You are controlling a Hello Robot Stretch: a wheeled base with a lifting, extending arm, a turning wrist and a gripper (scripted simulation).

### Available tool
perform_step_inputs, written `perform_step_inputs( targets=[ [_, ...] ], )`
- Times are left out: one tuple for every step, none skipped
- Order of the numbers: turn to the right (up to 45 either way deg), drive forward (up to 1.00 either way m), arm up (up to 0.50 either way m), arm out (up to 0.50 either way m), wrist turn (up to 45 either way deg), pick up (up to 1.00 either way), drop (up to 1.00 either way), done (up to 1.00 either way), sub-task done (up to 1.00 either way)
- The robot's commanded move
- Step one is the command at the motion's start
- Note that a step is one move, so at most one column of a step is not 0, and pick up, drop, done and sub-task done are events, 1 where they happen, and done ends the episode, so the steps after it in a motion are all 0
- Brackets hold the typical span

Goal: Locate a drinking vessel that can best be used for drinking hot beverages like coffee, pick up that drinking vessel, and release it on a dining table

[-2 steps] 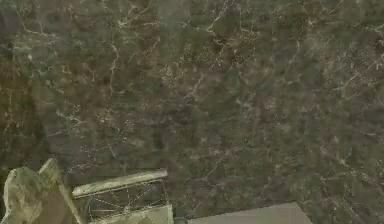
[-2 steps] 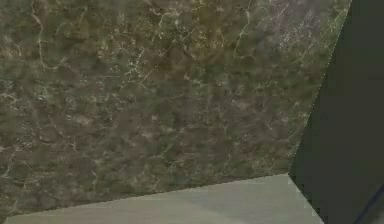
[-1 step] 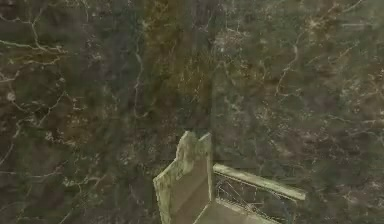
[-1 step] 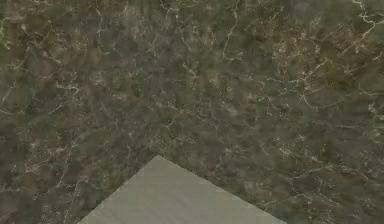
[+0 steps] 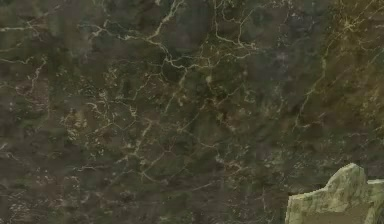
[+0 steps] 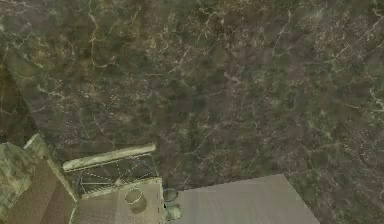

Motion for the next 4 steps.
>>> perform_step_inputs(
  targets=[
    [-15.0, 0.0, 0.0, 0.0, 0.0, 0.0, 0.0, 0.0, 0.0],
    [0.0, 0.0, 0.44, 0.0, 0.0, 0.0, 0.0, 0.0, 0.0],
    [0.0, 0.0, 0.0, 0.44, 0.0, 0.0, 0.0, 0.0, 0.0],
    [0.0, 0.0, 0.0, 0.0, 45.0, 0.0, 0.0, 0.0, 0.0]
  ],
)
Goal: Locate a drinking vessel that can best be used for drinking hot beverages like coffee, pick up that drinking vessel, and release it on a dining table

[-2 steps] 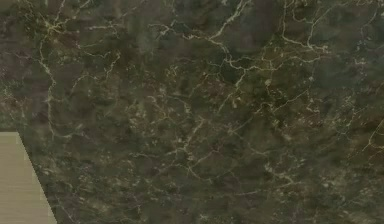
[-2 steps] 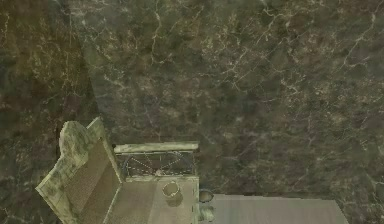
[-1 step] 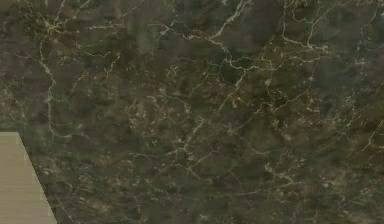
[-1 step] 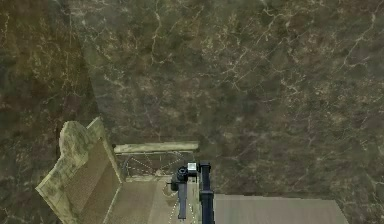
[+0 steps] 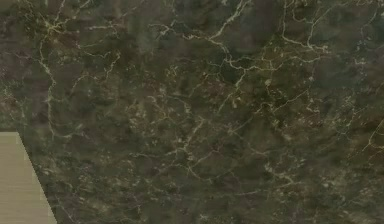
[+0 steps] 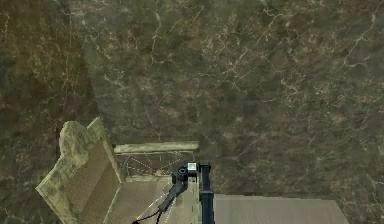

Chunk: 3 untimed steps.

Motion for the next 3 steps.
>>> perform_step_inputs(
  targets=[
    [0.0, 0.0, 0.0, 0.0, 45.0, 0.0, 0.0, 0.0, 0.0],
    [0.0, 0.0, 0.0, 0.0, 45.0, 0.0, 0.0, 0.0, 0.0],
    [0.0, 0.0, 0.0, 0.0, 27.0, 0.0, 0.0, 0.0, 0.0]
  ],
)
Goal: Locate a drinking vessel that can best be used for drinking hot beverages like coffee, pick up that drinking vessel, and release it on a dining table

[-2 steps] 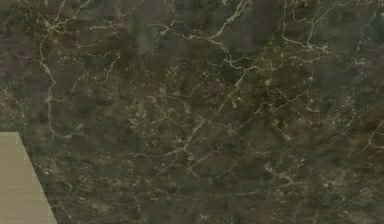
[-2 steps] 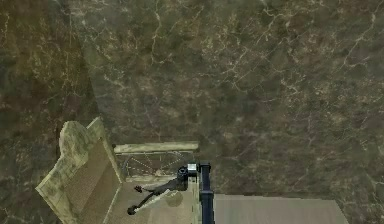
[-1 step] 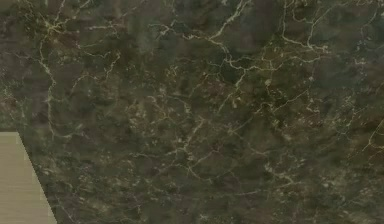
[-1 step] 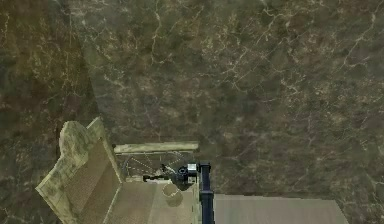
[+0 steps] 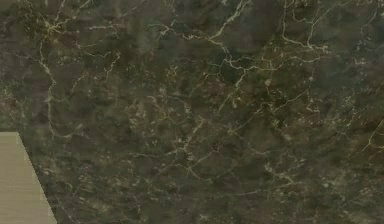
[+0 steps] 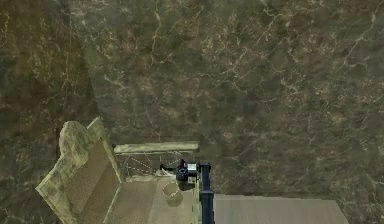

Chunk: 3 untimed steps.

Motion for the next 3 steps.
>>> perform_step_inputs(
  targets=[
    [0.0, 0.0, -0.3, 0.0, 0.0, 0.0, 0.0, 0.0, 0.0],
    [0.0, 0.0, 0.0, 0.0, 0.0, 1.0, 0.0, 0.0, 0.0],
    [0.0, 0.0, 0.1, 0.0, 0.0, 0.0, 0.0, 0.0, 0.0]
  ],
)
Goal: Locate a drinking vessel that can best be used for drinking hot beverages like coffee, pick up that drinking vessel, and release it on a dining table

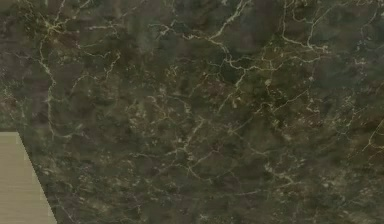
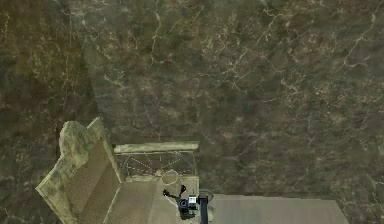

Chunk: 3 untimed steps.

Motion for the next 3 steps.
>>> perform_step_inputs(
  targets=[
    [0.0, 0.0, 0.5, 0.0, 0.0, 0.0, 0.0, 0.0, 0.0],
    [0.0, 0.0, 0.14, 0.0, 0.0, 0.0, 0.0, 0.0, 0.0],
    [0.0, 0.0, 0.0, 0.0, -45.0, 0.0, 0.0, 0.0, 0.0]
  ],
)
